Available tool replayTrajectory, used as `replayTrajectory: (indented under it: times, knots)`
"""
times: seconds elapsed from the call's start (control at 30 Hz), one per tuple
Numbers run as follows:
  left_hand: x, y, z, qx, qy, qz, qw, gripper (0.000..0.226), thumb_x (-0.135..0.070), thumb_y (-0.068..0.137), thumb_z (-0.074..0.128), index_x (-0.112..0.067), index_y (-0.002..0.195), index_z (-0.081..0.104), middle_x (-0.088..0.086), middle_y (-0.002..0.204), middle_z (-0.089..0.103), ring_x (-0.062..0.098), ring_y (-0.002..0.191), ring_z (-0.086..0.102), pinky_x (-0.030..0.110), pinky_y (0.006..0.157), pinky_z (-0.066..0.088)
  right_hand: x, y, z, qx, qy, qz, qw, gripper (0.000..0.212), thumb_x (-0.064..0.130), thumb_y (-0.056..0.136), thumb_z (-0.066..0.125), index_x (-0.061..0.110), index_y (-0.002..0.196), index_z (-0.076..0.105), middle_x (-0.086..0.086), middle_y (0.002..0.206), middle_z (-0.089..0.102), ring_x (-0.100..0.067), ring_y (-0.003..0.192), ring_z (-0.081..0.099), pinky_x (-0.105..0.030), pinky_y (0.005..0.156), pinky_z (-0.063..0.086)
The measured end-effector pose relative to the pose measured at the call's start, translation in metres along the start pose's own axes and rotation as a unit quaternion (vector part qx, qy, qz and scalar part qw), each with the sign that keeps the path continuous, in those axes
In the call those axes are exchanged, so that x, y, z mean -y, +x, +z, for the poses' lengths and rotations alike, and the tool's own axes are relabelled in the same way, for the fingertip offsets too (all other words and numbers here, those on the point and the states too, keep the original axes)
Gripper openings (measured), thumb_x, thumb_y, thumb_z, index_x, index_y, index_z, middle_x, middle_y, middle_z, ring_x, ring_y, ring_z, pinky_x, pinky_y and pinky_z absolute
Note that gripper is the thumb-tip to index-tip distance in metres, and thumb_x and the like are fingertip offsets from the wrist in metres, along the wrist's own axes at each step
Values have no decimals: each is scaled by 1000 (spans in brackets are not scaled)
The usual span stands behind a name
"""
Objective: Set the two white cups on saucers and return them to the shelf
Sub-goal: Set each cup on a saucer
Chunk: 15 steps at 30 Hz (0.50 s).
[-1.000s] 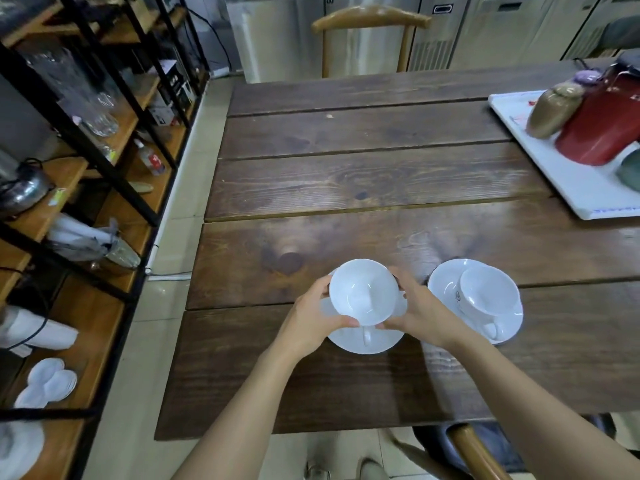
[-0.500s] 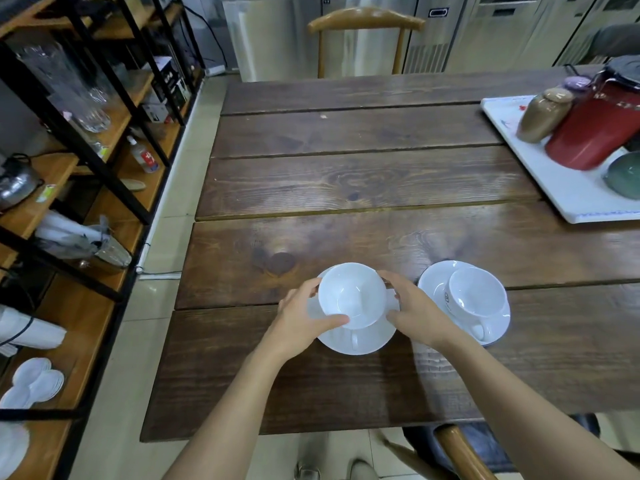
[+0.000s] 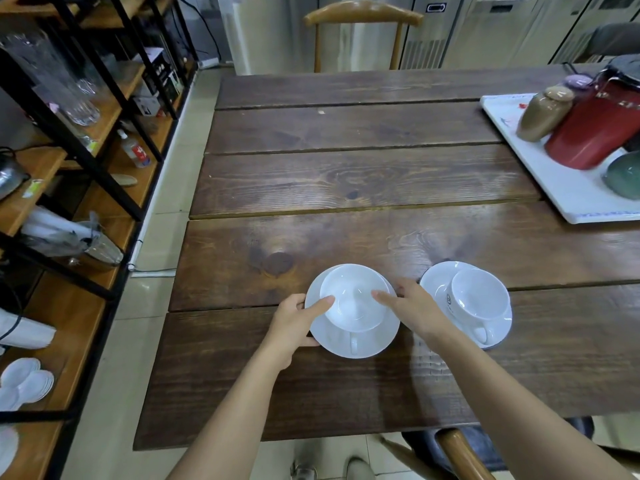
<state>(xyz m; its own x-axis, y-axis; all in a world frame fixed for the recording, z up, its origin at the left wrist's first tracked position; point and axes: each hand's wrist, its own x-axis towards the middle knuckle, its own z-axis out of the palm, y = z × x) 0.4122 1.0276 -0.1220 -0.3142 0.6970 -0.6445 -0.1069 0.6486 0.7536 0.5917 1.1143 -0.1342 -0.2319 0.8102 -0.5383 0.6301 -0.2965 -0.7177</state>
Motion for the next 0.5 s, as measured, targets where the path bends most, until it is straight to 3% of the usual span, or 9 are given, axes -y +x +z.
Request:
replayTrajectory:
  times: [0.1,0.17,0.23,0.3,0.4,0.5]
  knots:
    - [-2,3,-5,21,-50,-25,998,39,-28,82,70,-7,114,62,7,112,65,18,100,61,48,83,56,3,3,0,14,58,37,998,64,52,60,64,13,109,61,-6,110,66,-25,100,63,-43,88,53]
    - [-2,3,-8,32,-61,-29,997,32,-23,83,70,-4,108,64,6,105,65,15,92,61,43,75,56,7,0,-2,41,106,60,992,48,37,70,67,9,108,62,-10,110,67,-27,101,63,-43,85,54]
    - [0,1,-11,31,-67,-28,997,33,-22,82,70,-6,109,62,6,109,64,19,97,60,41,72,56,6,-2,-5,71,149,66,984,37,28,71,68,10,103,63,-10,111,67,-27,101,63,-43,82,54]
    - [4,-3,-13,20,-77,-28,996,40,-25,80,73,-12,114,58,6,116,60,25,108,57,45,80,56,5,-9,-5,97,196,66,974,29,23,73,70,13,98,58,-11,113,65,-28,103,62,-44,79,54]
    - [10,-18,-16,1,-107,-19,994,46,-28,80,72,-19,120,52,5,118,57,29,111,56,49,93,51,5,-20,-1,142,243,63,957,36,26,78,70,19,105,47,-10,119,57,-31,108,59,-43,69,55]
    - [18,-43,-24,-12,-167,-9,986,47,-30,81,70,-21,122,51,6,121,58,29,108,59,45,89,53,17,-37,7,178,237,37,954,39,33,80,68,21,108,45,-7,119,54,-31,109,58,-47,70,58]
